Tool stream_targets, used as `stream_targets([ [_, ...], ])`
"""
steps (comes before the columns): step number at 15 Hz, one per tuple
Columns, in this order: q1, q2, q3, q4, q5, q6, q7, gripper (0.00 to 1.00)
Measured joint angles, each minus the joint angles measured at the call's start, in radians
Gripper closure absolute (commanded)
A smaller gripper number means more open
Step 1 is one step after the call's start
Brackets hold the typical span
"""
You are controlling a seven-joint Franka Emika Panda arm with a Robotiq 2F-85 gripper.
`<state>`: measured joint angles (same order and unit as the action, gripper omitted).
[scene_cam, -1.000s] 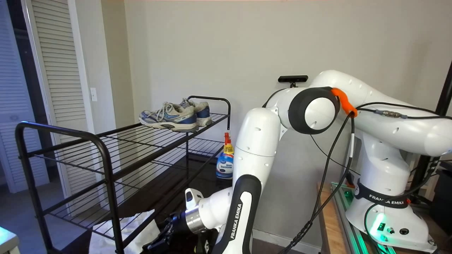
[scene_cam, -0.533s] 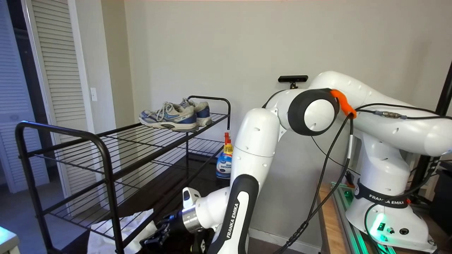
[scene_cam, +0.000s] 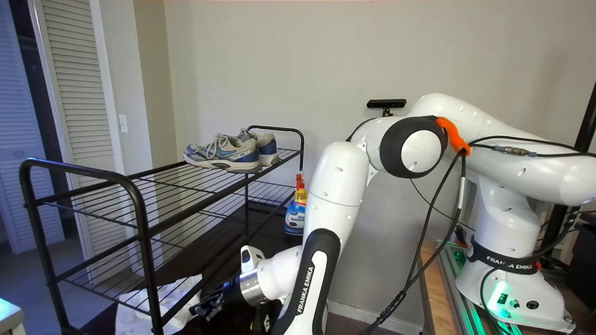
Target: Take the paper towel from under the rack and place it on top of the rack
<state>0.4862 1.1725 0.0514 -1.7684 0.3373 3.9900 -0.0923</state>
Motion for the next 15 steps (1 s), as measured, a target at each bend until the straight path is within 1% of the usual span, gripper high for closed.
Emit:
stream_targets([
  [2,0.0,-0.001,0.0,-0.011,0.002,0.001,-0.002,1.0],
  [4,0.002,-0.017,0.0,-0.057,0.002,0.022,-0.026,1.0],
  [6,0.005,-0.055,-0.001,-0.148,0.015,0.051,-0.065,1.0],
  [9,0.03,-0.124,-0.008,-0.302,0.107,0.085,-0.146,1.0],
  [11,0.051,-0.179,-0.004,-0.41,0.157,0.086,-0.179,1.0],
  [15,0.057,-0.291,0.05,-0.609,0.158,0.054,-0.18,0.99],
])
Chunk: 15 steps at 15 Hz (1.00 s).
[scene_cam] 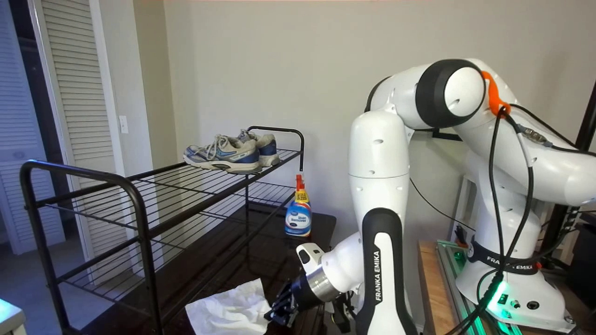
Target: Take the paper towel from under the rack and place it on top of the rack
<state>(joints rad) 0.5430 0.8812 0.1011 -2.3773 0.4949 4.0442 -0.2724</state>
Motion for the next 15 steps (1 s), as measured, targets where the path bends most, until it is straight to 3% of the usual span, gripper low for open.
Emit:
stream_targets([
  [4,0.001,-0.041,0.008,-0.057,0.0,-0.038,0.0,1.0],
  [9,0.032,-0.138,-0.039,-0.097,0.054,-0.225,-0.004,1.0],
  [11,0.094,-0.187,-0.089,-0.145,0.141,-0.289,-0.023,1.0],
  [15,0.28,-0.293,-0.194,-0.242,0.391,-0.31,-0.102,1.0],
])
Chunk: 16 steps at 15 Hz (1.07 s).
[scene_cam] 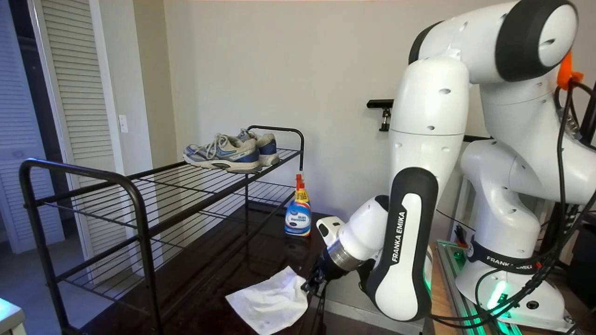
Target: Take the paper towel from under the rack and place it on top of the rack
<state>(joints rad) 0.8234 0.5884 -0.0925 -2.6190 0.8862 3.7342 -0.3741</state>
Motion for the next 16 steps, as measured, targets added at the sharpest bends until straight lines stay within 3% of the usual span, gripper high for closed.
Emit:
stream_targets([
  [5,0.15,-0.133,-0.031,-0.059,0.236,0.063,-0.091,0.99],
  [10,0.159,-0.16,-0.034,-0.074,0.248,0.068,-0.093,1.0],
  [13,0.162,-0.196,-0.027,-0.078,0.253,0.006,-0.11,1.0],
  [16,0.218,-0.303,-0.026,-0.096,0.402,-0.06,-0.294,1.0],
])
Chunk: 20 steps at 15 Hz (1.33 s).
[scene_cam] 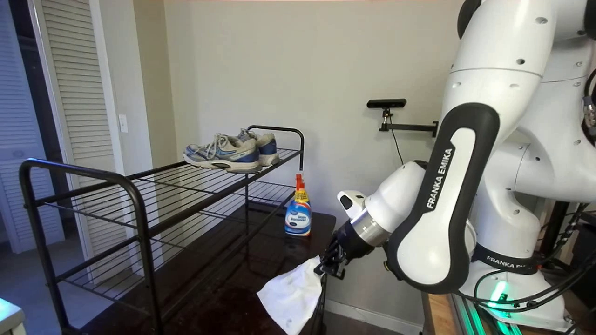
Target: Take the paper towel from under the rack and place it on top of the rack
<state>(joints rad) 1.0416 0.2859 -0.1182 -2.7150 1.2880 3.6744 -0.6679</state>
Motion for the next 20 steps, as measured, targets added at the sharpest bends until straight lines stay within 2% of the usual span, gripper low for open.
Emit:
stream_targets([
  [3,0.068,-0.078,0.007,-0.013,0.212,-0.018,-0.21,1.0],
  [6,0.086,-0.145,0.027,-0.002,0.382,-0.013,-0.392,1.0],
  [12,0.073,-0.314,0.014,0.113,0.44,0.011,-0.553,0.99],
  [17,0.064,-0.331,0.005,0.129,0.457,0.008,-0.579,1.0],
  [20,0.064,-0.317,0.001,0.167,0.613,-0.024,-0.657,1.0],
])
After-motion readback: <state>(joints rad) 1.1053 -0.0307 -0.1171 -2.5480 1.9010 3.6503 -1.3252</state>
